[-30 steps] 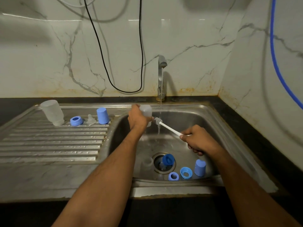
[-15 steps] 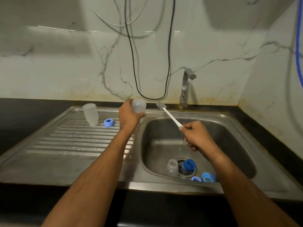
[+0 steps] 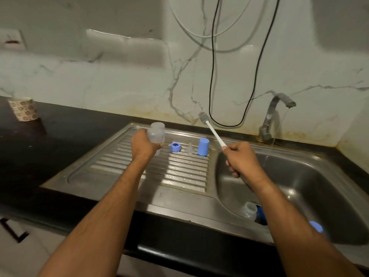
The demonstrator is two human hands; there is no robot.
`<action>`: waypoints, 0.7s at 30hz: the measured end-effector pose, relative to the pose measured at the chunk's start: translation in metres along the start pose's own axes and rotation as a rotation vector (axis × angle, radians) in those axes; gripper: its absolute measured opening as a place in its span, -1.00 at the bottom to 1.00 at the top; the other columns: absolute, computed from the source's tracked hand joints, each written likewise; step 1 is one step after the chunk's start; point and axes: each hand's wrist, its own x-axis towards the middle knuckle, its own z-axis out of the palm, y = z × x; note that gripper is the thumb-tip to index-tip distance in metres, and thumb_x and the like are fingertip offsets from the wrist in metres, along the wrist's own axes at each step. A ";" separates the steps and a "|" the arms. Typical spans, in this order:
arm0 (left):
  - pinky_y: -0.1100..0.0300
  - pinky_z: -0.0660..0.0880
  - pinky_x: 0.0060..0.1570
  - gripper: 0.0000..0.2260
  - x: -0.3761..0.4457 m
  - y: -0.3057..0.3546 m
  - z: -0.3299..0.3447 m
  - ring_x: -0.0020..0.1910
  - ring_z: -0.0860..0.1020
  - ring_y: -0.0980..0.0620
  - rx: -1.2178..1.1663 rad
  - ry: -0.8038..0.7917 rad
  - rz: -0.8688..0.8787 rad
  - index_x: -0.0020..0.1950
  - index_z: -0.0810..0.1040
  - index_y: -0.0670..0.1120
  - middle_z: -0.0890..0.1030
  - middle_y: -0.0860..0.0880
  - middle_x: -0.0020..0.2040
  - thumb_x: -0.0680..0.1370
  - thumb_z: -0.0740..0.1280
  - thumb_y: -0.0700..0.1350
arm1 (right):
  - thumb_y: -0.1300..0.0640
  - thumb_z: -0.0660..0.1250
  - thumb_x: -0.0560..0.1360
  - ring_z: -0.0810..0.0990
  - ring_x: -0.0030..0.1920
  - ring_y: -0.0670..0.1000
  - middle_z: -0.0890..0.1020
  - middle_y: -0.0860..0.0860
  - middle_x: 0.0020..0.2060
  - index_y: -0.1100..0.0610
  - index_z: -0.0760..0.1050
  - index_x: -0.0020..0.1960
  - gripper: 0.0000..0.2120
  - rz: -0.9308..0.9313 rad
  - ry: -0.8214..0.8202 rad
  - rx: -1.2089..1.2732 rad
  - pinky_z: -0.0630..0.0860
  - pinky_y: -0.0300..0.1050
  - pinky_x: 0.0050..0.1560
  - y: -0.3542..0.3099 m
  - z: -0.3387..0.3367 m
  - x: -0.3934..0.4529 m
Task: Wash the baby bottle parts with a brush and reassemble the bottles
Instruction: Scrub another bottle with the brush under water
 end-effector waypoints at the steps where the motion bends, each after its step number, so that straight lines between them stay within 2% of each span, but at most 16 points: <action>1: 0.01 0.54 0.14 -0.39 0.002 -0.003 -0.002 0.23 0.56 -0.14 -0.008 0.000 -0.006 0.31 0.51 -0.18 0.59 -0.17 0.28 0.33 0.65 -0.15 | 0.06 0.28 0.63 0.38 -0.48 0.04 0.48 0.10 -0.42 0.25 0.58 -0.11 -0.72 -0.001 -0.007 -0.001 0.30 -0.19 -0.54 0.000 0.003 0.000; 5: -0.07 0.54 0.21 -0.37 0.004 -0.011 -0.006 0.26 0.55 -0.15 -0.011 -0.022 0.002 0.33 0.50 -0.17 0.57 -0.16 0.30 0.33 0.64 -0.15 | 0.09 0.27 0.64 0.36 -0.52 0.00 0.47 0.07 -0.44 0.17 0.56 -0.18 -0.73 -0.013 -0.031 -0.021 0.29 -0.22 -0.56 0.001 0.013 -0.001; 11: -0.05 0.56 0.16 -0.39 0.007 -0.018 -0.004 0.22 0.56 -0.14 -0.022 -0.032 -0.027 0.28 0.50 -0.17 0.59 -0.14 0.26 0.30 0.66 -0.15 | 0.08 0.27 0.65 0.39 -0.50 -0.02 0.50 0.08 -0.41 0.15 0.59 -0.11 -0.77 -0.041 -0.054 -0.028 0.32 -0.21 -0.56 0.004 0.016 -0.001; 15: -0.05 0.53 0.25 -0.41 0.006 -0.019 -0.001 0.29 0.53 -0.15 -0.020 -0.054 -0.067 0.31 0.46 -0.16 0.55 -0.14 0.32 0.35 0.62 -0.17 | 0.08 0.28 0.65 0.38 -0.51 -0.02 0.49 0.06 -0.42 0.10 0.57 -0.14 -0.78 -0.048 -0.046 -0.017 0.31 -0.23 -0.56 0.007 0.015 0.001; 21: -0.10 0.48 0.32 -0.42 0.006 -0.017 0.001 0.33 0.50 -0.16 -0.029 -0.068 -0.077 0.33 0.43 -0.15 0.52 -0.15 0.36 0.39 0.59 -0.20 | 0.07 0.27 0.65 0.41 -0.48 -0.02 0.51 0.07 -0.39 0.11 0.60 -0.06 -0.80 -0.069 -0.059 -0.019 0.35 -0.20 -0.55 0.009 0.011 -0.001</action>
